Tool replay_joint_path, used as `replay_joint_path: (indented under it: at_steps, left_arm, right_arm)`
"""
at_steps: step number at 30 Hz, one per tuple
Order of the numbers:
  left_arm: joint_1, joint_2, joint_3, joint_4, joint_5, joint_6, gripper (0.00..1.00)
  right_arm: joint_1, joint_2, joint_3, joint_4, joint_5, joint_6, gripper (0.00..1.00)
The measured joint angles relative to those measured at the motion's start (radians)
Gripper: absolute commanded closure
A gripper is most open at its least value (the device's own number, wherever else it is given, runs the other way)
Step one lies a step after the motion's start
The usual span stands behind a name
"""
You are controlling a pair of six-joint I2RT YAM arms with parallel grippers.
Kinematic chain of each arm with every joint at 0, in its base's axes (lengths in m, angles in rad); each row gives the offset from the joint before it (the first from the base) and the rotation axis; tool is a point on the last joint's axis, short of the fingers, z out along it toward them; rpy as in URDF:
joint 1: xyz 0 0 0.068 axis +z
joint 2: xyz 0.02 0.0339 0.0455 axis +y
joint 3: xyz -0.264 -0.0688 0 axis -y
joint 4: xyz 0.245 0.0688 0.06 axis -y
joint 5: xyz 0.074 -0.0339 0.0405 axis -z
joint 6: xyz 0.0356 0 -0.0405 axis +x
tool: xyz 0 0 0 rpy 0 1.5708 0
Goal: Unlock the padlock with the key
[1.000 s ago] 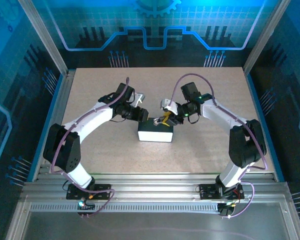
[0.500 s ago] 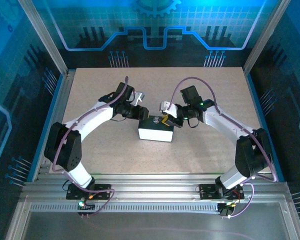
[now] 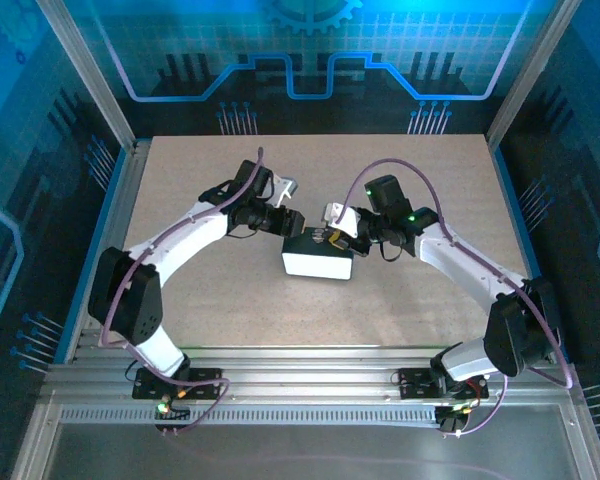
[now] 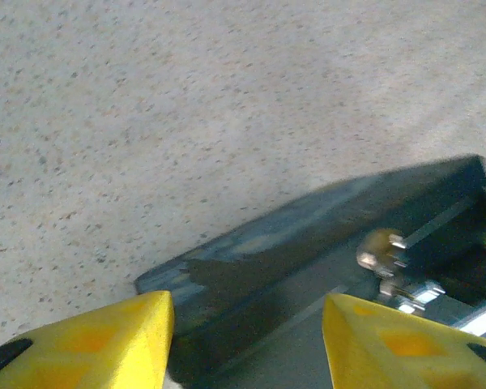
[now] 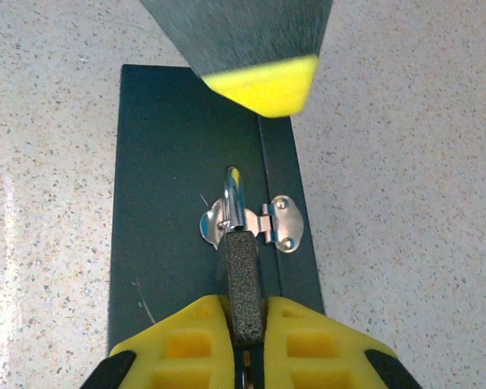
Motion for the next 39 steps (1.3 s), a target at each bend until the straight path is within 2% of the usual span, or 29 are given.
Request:
replay_joint_path:
  at_steps: [5, 20, 27, 34, 39]
  left_arm:
    - [-0.016, -0.018, 0.002, 0.014, -0.006, 0.009, 0.47]
    - [-0.109, 0.093, 0.121, -0.039, -0.121, -0.020, 0.47]
    - [-0.140, 0.095, 0.112, -0.059, -0.132, -0.001, 0.47]
    - [-0.131, 0.060, 0.063, -0.025, -0.161, -0.034, 0.46]
    - [-0.074, 0.035, 0.032, -0.014, -0.157, -0.080, 0.48]
  right_arm:
    - [-0.002, 0.000, -0.034, 0.043, 0.019, 0.015, 1.00]
    - [-0.002, -0.054, -0.177, 0.233, 0.040, 0.061, 1.00]
    - [-0.026, -0.053, -0.176, 0.244, 0.033, 0.116, 1.00]
    - [-0.040, -0.023, -0.121, 0.187, 0.020, 0.206, 1.00]
    - [-0.041, -0.008, -0.079, 0.137, 0.038, 0.311, 1.00]
